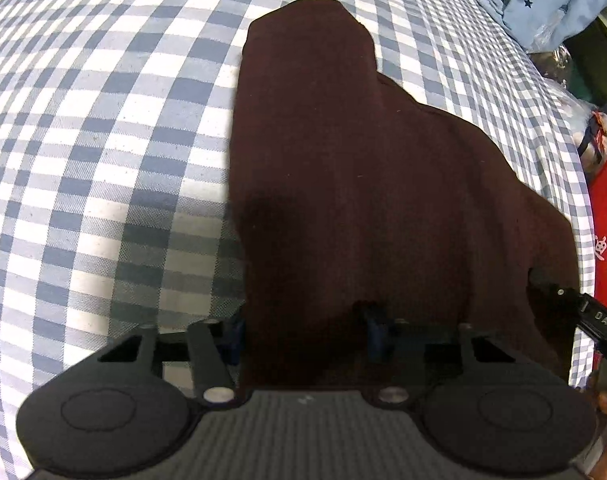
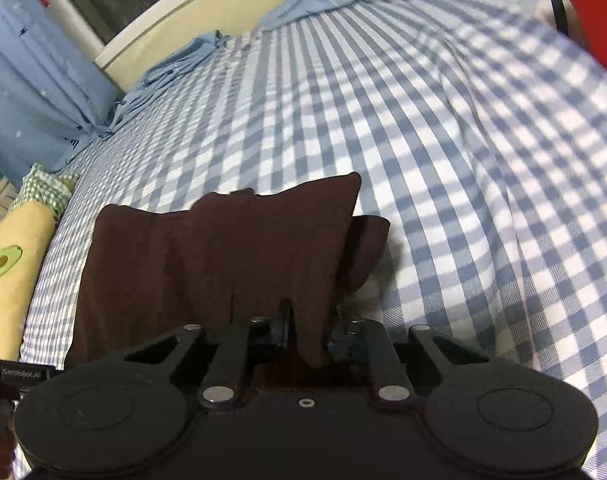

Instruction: Fold small clothes

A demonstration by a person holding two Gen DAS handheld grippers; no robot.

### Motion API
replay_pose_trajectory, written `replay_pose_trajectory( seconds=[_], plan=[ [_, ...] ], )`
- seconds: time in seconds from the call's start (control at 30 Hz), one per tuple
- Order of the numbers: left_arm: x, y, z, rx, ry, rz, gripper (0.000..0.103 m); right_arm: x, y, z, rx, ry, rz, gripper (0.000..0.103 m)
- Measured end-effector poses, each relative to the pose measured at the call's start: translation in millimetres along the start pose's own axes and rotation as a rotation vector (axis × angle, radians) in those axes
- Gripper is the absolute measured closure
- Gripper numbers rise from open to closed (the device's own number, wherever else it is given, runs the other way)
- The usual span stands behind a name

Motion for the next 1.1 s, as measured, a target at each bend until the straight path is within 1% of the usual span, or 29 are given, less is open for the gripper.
replay_pose_trajectory(
  seconds=[0.1,0.2,0.3,0.37,0.53,0.7,0.87,1.1],
  plan=[
    [-3.5,5.9,-11.1,-0.005,-0.019,-0.01,0.068,-1.8,12.0,14.2,0.006,0.046,-0.016,0.09],
    [-6.9,15.0,-16.6,-0.008,-0.033,-0.033,0.073,-2.7,27.2,25.1,0.007,0.078,-0.031,0.09],
    [-6.1,30.9,-22.1,0.012,-0.063,-0.059,0.075,-4.6,40.7,41.1,0.003,0.117,-0.055,0.091],
    [-6.0,40.4,-23.8,0.022,-0.085,-0.063,0.075,-4.2,49.2,50.1,-0.003,0.13,-0.064,0.092],
    [-5.5,60.8,-15.7,0.017,-0.116,-0.067,0.075,2.3,66.4,73.1,-0.019,0.137,-0.093,0.093],
    [-2.3,80.1,6.5,0.015,-0.124,-0.084,0.075,8.7,69.2,100.5,-0.037,0.144,-0.098,0.093],
    [-3.4,103.6,33.0,0.0,-0.126,-0.112,0.075,15.1,65.5,137.5,-0.063,0.159,-0.102,0.093],
    [-12.2,132.5,85.9,-0.035,-0.106,-0.14,0.075,23.4,50.8,201.2,-0.107,0.176,-0.1,0.093]
  ],
)
Point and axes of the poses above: each gripper's, at about its wrist camera, not at the fingertips, and y roughly against the way its jaws point, z to its left, x to its underside, the point moved 1 cm from there along -y, roughly the way its jaws point, and after that the axes turned 3 degrees about x, right-handed, at the moved point
